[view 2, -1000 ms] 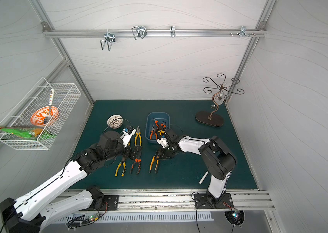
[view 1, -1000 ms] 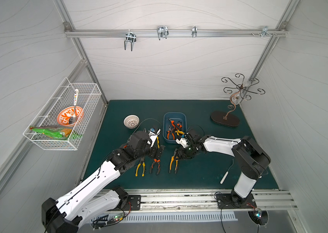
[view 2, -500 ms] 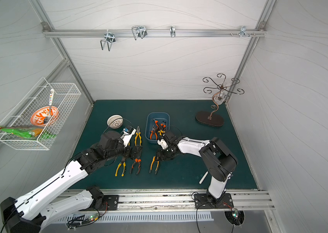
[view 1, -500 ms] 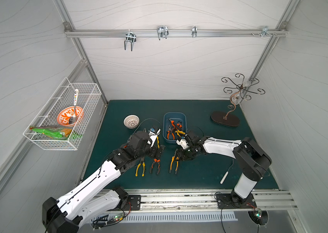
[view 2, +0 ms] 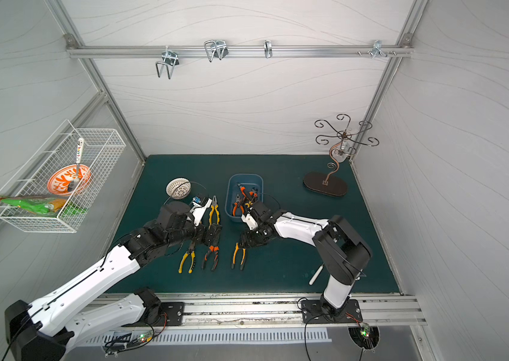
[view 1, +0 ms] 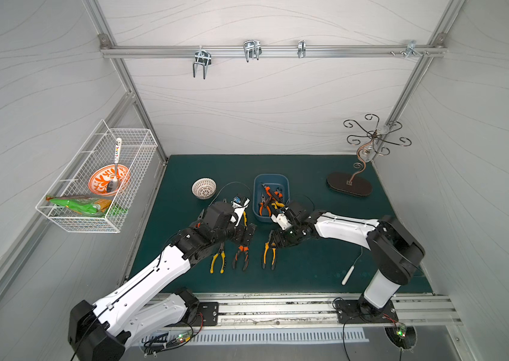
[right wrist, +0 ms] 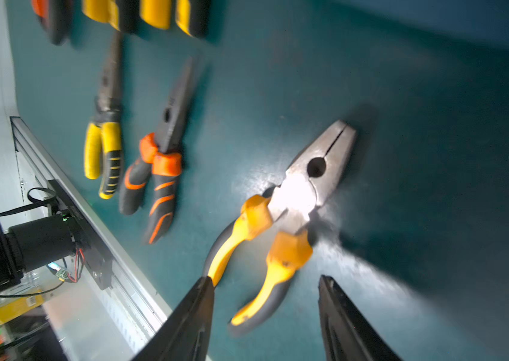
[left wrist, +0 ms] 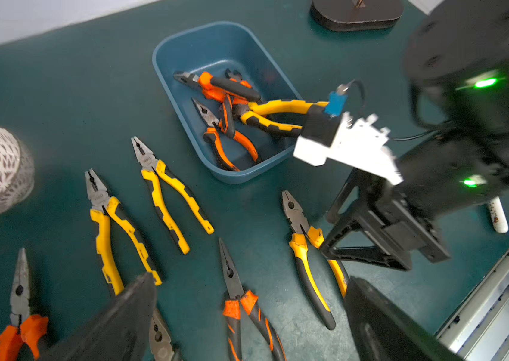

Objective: Take the pliers out of the storage box
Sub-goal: Place the pliers at the center of the board, then pick up the pliers from the storage box.

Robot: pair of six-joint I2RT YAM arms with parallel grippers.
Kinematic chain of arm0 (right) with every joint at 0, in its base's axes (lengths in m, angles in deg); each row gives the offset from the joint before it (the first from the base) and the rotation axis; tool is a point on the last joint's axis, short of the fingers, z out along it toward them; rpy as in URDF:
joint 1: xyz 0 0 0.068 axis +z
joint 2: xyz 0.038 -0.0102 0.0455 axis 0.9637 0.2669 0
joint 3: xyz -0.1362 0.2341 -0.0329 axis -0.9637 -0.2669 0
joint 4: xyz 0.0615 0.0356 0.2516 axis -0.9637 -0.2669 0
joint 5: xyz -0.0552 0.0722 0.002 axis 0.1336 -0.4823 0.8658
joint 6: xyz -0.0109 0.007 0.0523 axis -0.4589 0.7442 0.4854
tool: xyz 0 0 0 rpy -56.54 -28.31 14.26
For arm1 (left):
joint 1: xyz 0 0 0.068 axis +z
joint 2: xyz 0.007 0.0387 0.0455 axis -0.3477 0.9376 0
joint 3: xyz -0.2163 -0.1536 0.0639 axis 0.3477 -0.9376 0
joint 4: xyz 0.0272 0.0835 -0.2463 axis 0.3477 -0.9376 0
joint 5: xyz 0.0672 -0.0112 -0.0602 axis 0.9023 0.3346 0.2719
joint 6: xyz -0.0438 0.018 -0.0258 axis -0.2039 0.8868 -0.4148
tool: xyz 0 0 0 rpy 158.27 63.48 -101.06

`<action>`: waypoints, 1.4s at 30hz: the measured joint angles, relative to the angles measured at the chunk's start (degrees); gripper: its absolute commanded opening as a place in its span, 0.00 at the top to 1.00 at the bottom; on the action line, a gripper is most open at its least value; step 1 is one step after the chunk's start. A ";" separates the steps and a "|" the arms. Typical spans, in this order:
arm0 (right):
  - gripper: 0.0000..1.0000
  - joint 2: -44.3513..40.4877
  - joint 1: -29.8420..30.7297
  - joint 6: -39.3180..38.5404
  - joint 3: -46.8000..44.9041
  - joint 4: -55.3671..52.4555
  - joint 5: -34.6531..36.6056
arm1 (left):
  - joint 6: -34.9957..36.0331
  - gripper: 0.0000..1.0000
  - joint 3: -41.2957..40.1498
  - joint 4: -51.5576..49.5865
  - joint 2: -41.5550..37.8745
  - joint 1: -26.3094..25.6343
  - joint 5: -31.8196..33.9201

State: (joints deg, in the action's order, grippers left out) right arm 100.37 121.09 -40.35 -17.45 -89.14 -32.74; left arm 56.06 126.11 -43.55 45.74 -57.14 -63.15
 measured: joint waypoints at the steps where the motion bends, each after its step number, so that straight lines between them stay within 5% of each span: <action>1: 0.41 -2.03 -0.20 -0.28 -0.33 -0.28 0.52 | -1.03 0.00 1.05 -0.15 1.95 0.00 0.02; 11: 0.24 -19.30 -9.94 -2.86 -6.75 -1.66 3.69 | -16.87 0.02 21.27 -1.84 23.17 0.28 1.33; 15: 0.20 -21.57 -13.35 -4.44 -7.56 -2.21 3.85 | -20.17 0.16 32.74 -4.68 33.62 0.31 1.33; 28: 0.20 -23.12 -14.99 -6.29 -7.80 -2.29 2.67 | -7.48 0.39 64.37 -26.12 62.90 0.33 4.55; 42: 0.20 -23.26 -15.56 -6.25 -8.22 -2.10 1.60 | -0.09 0.45 70.95 -33.20 73.57 0.33 12.15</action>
State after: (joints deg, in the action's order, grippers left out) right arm 77.12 105.53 -46.61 -25.67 -91.24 -31.14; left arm 55.97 197.05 -76.75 119.31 -56.81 -50.99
